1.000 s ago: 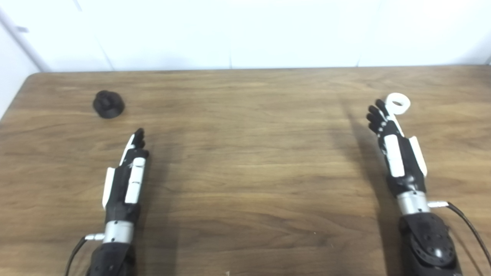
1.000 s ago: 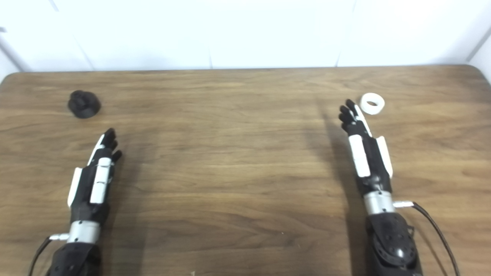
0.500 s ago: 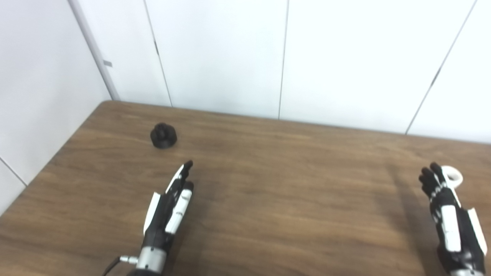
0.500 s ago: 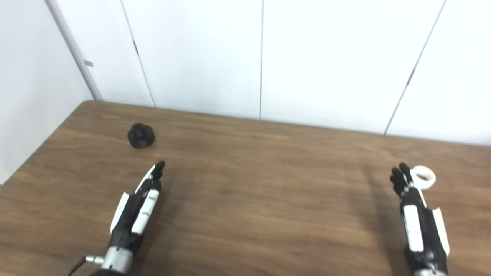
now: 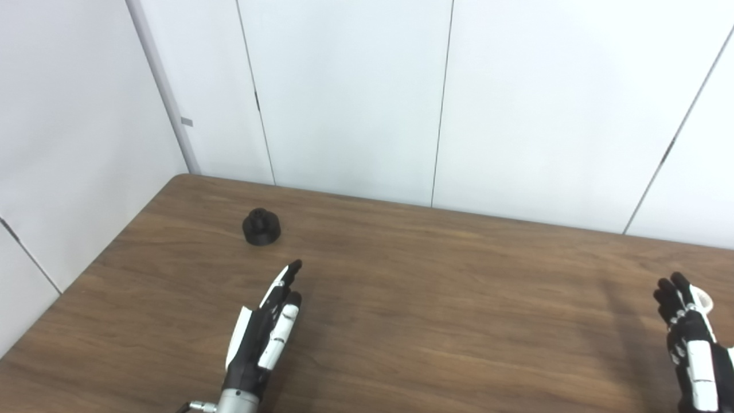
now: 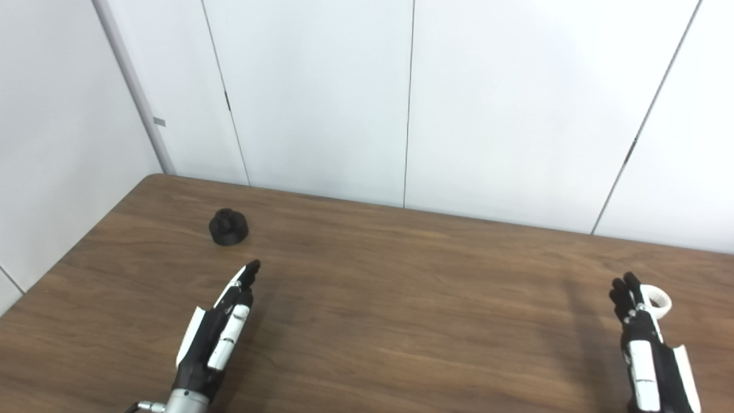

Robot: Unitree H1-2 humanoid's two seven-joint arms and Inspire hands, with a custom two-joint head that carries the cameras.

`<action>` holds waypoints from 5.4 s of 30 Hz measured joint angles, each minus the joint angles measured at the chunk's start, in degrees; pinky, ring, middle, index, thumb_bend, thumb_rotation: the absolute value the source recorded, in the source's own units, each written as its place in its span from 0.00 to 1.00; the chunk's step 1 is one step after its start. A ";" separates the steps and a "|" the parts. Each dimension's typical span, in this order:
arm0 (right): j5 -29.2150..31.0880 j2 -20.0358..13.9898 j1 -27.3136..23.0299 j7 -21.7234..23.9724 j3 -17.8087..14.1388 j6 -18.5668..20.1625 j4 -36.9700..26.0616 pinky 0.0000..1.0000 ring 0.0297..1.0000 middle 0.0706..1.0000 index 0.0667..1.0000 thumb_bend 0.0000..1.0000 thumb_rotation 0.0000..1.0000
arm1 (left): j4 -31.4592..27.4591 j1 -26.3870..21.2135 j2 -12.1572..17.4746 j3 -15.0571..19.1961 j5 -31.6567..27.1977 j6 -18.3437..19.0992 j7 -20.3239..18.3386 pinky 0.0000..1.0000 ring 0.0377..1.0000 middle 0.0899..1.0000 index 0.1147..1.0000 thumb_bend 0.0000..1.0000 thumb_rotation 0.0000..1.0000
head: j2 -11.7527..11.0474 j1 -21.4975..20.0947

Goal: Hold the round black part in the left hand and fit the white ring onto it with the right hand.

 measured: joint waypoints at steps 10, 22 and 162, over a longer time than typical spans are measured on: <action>-0.26 0.01 0.04 -0.11 -0.05 0.03 -0.15 0.97 0.93 0.94 0.96 0.45 1.00 | -1.80 0.38 -0.39 1.11 -0.72 3.93 1.26 1.00 1.00 0.98 0.96 0.49 0.55 | 0.44 -0.44; -0.29 -0.17 0.24 -0.04 -0.10 0.12 -0.28 0.98 0.93 0.93 0.96 0.49 1.00 | -8.21 -0.25 1.41 5.07 7.99 16.35 4.42 0.99 0.95 0.92 0.91 0.71 0.26 | 0.70 -0.88; -5.64 -0.08 1.45 -1.68 -0.25 -0.20 -1.65 0.96 0.87 0.89 0.93 0.55 1.00 | 40.24 -41.64 24.93 -11.60 25.89 32.97 3.51 1.00 0.97 0.88 0.73 0.95 0.29 | 2.46 -2.99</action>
